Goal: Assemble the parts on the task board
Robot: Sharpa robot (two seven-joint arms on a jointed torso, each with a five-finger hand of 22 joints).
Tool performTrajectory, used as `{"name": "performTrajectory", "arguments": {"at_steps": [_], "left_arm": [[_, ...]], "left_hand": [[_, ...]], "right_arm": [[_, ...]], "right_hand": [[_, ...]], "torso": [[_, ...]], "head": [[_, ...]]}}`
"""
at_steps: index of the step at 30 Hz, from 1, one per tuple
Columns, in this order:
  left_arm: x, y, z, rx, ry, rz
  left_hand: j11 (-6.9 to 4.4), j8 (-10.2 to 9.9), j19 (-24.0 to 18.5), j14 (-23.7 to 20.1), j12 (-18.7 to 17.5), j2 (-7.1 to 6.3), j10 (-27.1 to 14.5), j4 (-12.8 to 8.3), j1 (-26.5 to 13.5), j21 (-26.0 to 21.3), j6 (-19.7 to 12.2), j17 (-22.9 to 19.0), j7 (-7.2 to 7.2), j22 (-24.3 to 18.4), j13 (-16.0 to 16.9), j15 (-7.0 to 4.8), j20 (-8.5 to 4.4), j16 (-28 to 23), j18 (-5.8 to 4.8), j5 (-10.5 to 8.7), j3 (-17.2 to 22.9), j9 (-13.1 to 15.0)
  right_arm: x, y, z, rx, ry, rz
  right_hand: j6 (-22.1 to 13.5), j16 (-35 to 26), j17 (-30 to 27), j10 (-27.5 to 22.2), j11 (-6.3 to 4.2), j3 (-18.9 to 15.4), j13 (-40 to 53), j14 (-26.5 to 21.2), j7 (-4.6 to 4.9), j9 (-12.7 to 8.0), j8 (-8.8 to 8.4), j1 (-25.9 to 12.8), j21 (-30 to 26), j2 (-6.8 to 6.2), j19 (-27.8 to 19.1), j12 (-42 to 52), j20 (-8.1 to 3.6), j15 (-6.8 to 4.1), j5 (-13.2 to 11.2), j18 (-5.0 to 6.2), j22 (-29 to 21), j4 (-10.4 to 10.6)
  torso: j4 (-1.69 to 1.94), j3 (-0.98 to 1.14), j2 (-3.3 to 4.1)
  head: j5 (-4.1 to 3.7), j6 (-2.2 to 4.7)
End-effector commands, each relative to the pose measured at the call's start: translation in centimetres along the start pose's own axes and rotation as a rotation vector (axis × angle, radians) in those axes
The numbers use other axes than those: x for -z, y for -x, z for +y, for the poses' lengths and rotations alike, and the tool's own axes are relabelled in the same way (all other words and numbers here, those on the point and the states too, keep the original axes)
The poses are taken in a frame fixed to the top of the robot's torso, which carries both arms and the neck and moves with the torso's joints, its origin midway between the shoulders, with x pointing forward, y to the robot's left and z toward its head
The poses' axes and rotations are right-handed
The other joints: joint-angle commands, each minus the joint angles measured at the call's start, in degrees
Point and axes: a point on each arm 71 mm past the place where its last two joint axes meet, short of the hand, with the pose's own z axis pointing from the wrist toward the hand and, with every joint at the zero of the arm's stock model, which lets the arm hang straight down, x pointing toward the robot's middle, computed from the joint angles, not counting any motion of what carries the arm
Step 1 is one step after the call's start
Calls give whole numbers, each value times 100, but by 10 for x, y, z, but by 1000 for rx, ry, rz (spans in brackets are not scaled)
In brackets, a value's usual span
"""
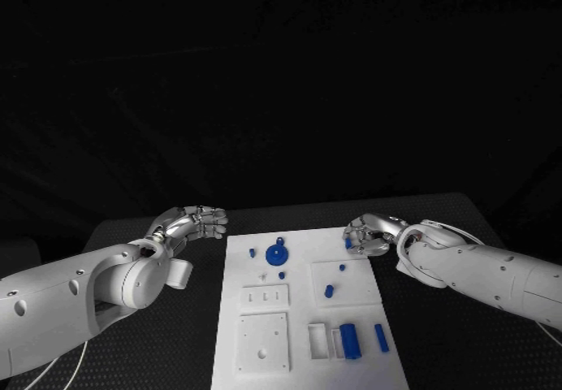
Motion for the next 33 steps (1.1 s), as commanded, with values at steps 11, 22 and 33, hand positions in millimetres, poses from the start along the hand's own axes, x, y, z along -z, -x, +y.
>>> {"name": "performTrajectory", "arguments": {"at_steps": [11, 22, 33], "left_arm": [[0, -1, -1, -1, -10, 14], [0, -2, -1, 0, -9, 18], [0, -8, 3, -70, 57, 76]], "left_hand": [[10, -27, -28, -36, -41, 4, -9, 0, -34, 22, -24, 12, -13, 102, -8, 15, 1, -37, 73, 20, 22, 0], [11, -26, -29, -35, -42, 7, -8, -2, -31, 23, -24, 15, -12, 102, -8, 15, 0, -39, 74, 20, 24, 0], [17, 49, 9, 116, 88, 43, 263, 73, -147, 79, 108, 100, 20, 111, 57, 3, -8, 18, 98, -20, -8, 32]], "right_arm": [[1, -7, 0, 16, 0, 29], [0, -6, 3, 19, 3, 5], [-4, 2, 27, 46, 4, -35]], "right_hand": [[740, -20, 13, 25, -166, 35, -15, 19, -45, 113, 181, -45, 53, 211, 14, 38, -51, -120, -32, 259, 106, -78], [980, 1, 26, 87, -271, -13, -1, 54, -154, 211, 307, -101, 98, 468, 42, 62, -60, -212, -32, 259, 101, -272], [1000, 15, 34, 112, -285, -12, -2, 70, -167, 224, 315, -108, 104, 478, 63, 60, -70, -228, -31, 259, 94, -325]], "torso": [[6, 2, -6], [-1, 2, -4], [-20, -9, -19]], "head": [[-19, -27], [-9, -36], [0, 22]]}}
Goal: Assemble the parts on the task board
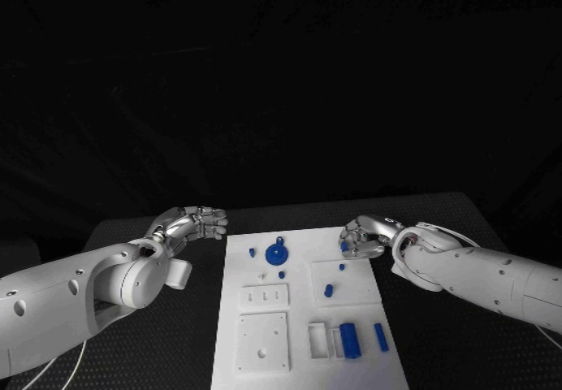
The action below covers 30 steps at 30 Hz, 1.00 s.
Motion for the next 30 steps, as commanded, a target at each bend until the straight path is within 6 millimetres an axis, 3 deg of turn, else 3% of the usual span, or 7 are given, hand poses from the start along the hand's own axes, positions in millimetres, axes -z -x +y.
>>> {"name": "performTrajectory", "arguments": {"at_steps": [1, 9, 13, 19, 22, 30], "left_arm": [[-1, -9, 4, -66, 63, 81], [-7, -24, 8, -183, 175, 274], [-13, -31, 3, -221, 195, 287], [-19, -42, -4, -245, 211, 263], [-20, -51, -4, -247, 217, 268], [-20, -66, -4, -248, 225, 289]], "left_hand": [[-43, 58, 32, 118, 63, -28, 120, 77, -146, 51, 75, 46, -11, 115, 34, -13, -17, 68, 126, -60, -44, 15], [-285, 179, 246, 451, 285, -144, 613, 413, -572, 257, 491, 276, -207, 128, 185, -202, -175, 382, 151, -354, -198, 75], [-378, 134, 359, 551, 362, -199, 815, 469, -620, 434, 617, 437, -246, 137, 282, -299, -278, 614, 138, -361, -243, 69], [-342, -18, 289, 430, 295, -270, 744, 523, -651, 510, 517, 507, -189, 124, 318, -292, -298, 690, 100, -362, -254, 13], [-322, -66, 257, 397, 265, -311, 706, 583, -694, 524, 479, 521, -166, 121, 327, -282, -289, 708, 95, -366, -252, -10], [-326, -92, 235, 364, 252, -469, 710, 857, -920, 565, 496, 557, -168, 113, 369, -284, -291, 761, 113, -381, -267, -21]], "right_arm": [[-7, 13, 15, 68, -26, -32], [-23, 31, 68, 162, -13, -35], [-29, 32, 99, 189, 13, -9], [-37, 26, 139, 212, 70, -12], [-41, 21, 159, 215, 104, -25], [-45, 13, 188, 223, 160, -30]], "right_hand": [[344, 15, 8, 13, -21, -3, 4, 3, 128, 105, 82, -3, 38, 38, 19, 18, -31, -36, -25, 126, 94, -49], [368, 15, 6, 41, -28, 73, -4, 22, 123, 116, 87, 33, 31, 11, 45, 7, -45, -44, -24, 126, 79, -82], [374, 15, 4, 50, -30, 85, -5, 28, 121, 118, 89, 27, 31, 7, 52, 5, -44, -43, -24, 126, 76, -81], [385, 12, 1, 65, -31, 116, -9, 39, 119, 121, 89, 27, 29, -10, 64, 0, -41, -41, -24, 126, 71, -86], [390, 12, -1, 72, -32, 129, -11, 45, 118, 122, 90, 22, 28, -17, 71, -2, -38, -41, -24, 126, 68, -84], [399, 9, -7, 89, -34, 168, -16, 58, 116, 125, 88, 20, 27, -33, 88, -9, -35, -42, -24, 126, 62, -83]], "torso": [[-13, -12, -13], [-50, -44, -56], [-51, -58, -86], [-33, -59, -122], [-21, -73, -130], [-22, -70, -128]], "head": [[-3, 43], [51, 89], [116, 35], [213, 34], [282, 43], [362, 44]]}}
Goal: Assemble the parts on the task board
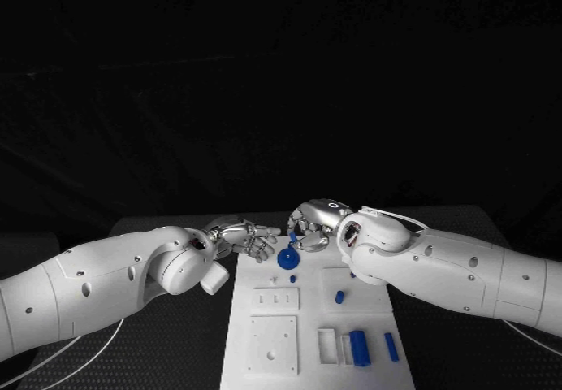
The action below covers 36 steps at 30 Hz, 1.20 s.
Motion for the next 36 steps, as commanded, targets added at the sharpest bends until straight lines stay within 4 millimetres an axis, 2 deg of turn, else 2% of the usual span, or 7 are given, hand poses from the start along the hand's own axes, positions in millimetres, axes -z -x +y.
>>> {"name": "performTrajectory", "arguments": {"at_steps": [1, 4, 14, 18, 23, 27, 36], "left_arm": [[-1, -3, -2, -14, 19, -3], [-2, -6, -2, -22, 24, 2], [-3, -12, -3, -58, 35, 21], [-2, -11, -3, -58, 36, 17], [-2, -9, -2, -43, 38, 6], [-3, -8, -2, -34, 39, 0], [-3, -10, -1, -36, 54, 20]], "left_hand": [[-14, -41, -51, -46, -32, -19, -30, 94, -84, 42, -12, 14, -7, 113, 13, 9, -2, 29, 17, -21, 14, -7], [-15, -49, -63, -58, -38, -67, -32, 204, -132, 57, -10, 24, -8, 113, 30, 9, -2, 45, 23, -21, 32, -9], [-23, -53, -82, -73, -47, -174, -23, 508, -227, 101, 17, 46, -18, 111, 77, 4, -4, 88, 39, -20, 68, -3], [-25, -54, -89, -75, -51, -136, -23, 563, -198, 114, 22, 53, -21, 110, 91, 0, -7, 101, 44, -20, 82, 0], [-21, -60, -99, -83, -58, -88, -31, 556, -144, 125, 15, 58, -18, 111, 101, 2, -4, 109, 43, -20, 62, 0], [-18, -65, -106, -86, -62, -33, -34, 568, -131, 132, 8, 60, -15, 110, 109, 3, -2, 116, 41, -21, 35, 0], [-21, -65, -117, -90, -66, 49, -31, 529, -55, 150, 14, 66, -17, 109, 130, 1, -4, 131, 42, -21, -41, 6]], "right_arm": [[-2, -1, 6, 40, -3, -2], [-3, -1, 12, 38, 7, -3], [-6, -4, 23, 29, 30, -7], [-4, -5, 29, 23, 45, -5], [-3, -5, 31, 23, 52, -2], [-3, -6, 33, 16, 54, 1], [-3, -8, 36, 10, 60, -1]], "right_hand": [[378, 7, -5, 48, 5, 34, -10, 37, 136, 125, 88, 18, 7, -31, 48, -9, -13, -24, -8, 124, 58, 2], [379, 6, -6, 52, 5, 45, -11, 40, 135, 125, 87, 18, 6, -34, 52, -11, -12, -24, -8, 124, 57, 2], [381, 3, -9, 58, 6, 64, -14, 45, 136, 126, 85, 12, 4, -40, 60, -15, -11, -24, -8, 124, 53, 7], [382, 2, -11, 62, 6, 71, -15, 47, 136, 126, 84, 8, 3, -41, 64, -17, -11, -24, -8, 124, 52, 10], [382, 1, -12, 66, 5, 81, -16, 50, 136, 127, 82, 5, 2, -44, 69, -19, -11, -24, -8, 124, 50, 12], [382, 0, -13, 67, 5, 85, -16, 52, 136, 127, 82, 5, 2, -46, 71, -20, -11, -24, -8, 124, 49, 12], [383, -1, -15, 73, 6, 95, -18, 56, 136, 128, 80, -6, 1, -43, 79, -22, -11, -24, -8, 124, 47, 20]], "torso": [[1, 0, -3], [-11, 3, 5], [-16, 11, 9], [-12, 12, 11], [-13, 13, 10], [-16, 5, 10], [-9, 9, 4]], "head": [[29, 5], [31, 13], [80, 8], [129, -2], [112, -20], [100, -29], [94, -43]]}}
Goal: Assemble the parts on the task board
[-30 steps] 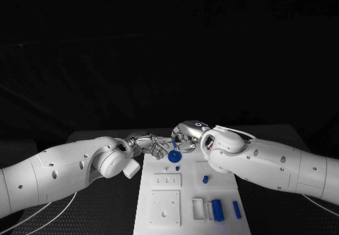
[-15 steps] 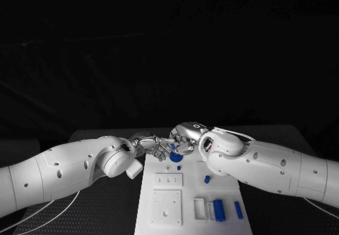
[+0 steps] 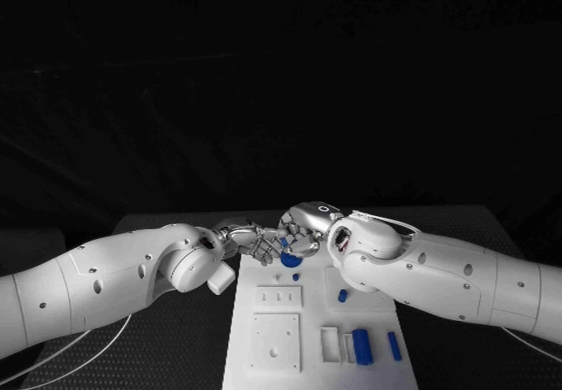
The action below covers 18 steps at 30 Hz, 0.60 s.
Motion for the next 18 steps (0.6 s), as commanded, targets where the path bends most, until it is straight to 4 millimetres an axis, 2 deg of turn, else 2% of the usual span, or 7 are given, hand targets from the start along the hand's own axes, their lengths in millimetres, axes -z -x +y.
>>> {"name": "performTrajectory", "arguments": {"at_steps": [1, 18], "left_arm": [[-1, -3, -3, 6, 2, 19], [-2, -6, -3, 5, 6, 28]], "left_hand": [[-22, -30, -36, -37, -21, 68, -32, -22, 28, 39, 16, 8, -18, 109, 13, -13, -5, 28, 94, -21, -50, 7], [-30, -28, -47, -37, -25, 219, -20, -136, 176, 64, 41, 9, -26, 101, 50, -16, -6, 48, 92, -20, -157, 15]], "right_arm": [[0, -1, 5, 3, 15, -1], [-2, -4, 13, -1, 27, 12]], "right_hand": [[366, -1, -8, 31, 5, 46, -8, 31, 153, 128, 80, 32, 2, -3, 51, -22, -2, -21, -7, 124, 49, 3], [366, -2, -10, 36, 4, 59, -9, 36, 153, 129, 78, 31, 2, -6, 59, -25, -4, -22, -7, 124, 47, 0]], "torso": [[6, 0, -2], [0, -8, 1]], "head": [[-4, -5], [-8, -26]]}}
